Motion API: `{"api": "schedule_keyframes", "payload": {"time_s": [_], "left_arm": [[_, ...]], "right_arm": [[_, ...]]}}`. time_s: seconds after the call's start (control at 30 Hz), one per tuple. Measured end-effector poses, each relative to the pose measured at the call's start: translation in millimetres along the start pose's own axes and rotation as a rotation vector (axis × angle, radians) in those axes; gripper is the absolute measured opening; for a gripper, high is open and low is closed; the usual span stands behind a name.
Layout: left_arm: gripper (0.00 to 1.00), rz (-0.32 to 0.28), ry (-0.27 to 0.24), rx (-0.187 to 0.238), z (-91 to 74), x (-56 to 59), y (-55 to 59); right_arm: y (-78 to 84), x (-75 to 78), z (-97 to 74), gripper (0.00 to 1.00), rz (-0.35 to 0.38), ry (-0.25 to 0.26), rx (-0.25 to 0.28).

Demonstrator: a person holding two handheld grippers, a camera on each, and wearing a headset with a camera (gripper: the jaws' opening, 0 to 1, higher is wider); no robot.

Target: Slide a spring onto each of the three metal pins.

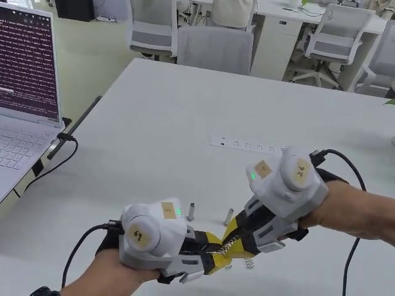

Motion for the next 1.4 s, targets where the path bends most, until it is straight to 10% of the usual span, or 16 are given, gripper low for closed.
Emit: {"api": "schedule_keyframes", "payload": {"time_s": [0.67, 1.4], "left_arm": [[0.10, -0.019, -0.004, -0.018, 1.0, 0.0, 5.0], [0.21, -0.107, -0.144, -0.064, -37.0, -33.5, 34.7]], "right_arm": [[6.9, 3.9, -0.9, 0.08, -0.019, 0.036, -0.037], [29.1, 15.8, 1.4, 0.08, 0.041, 0.077, -0.085]]}}
Point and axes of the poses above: the centre of the closed fingertips' face, and the gripper's own axes: z roughly forward along the fingers, x roughly to its right, y roughly out of its underside, the point moved 4 cm from there along -z, roughly backward along the fingers, and after that the axes turned 11 degrees about -y, right-handed, at the moved point
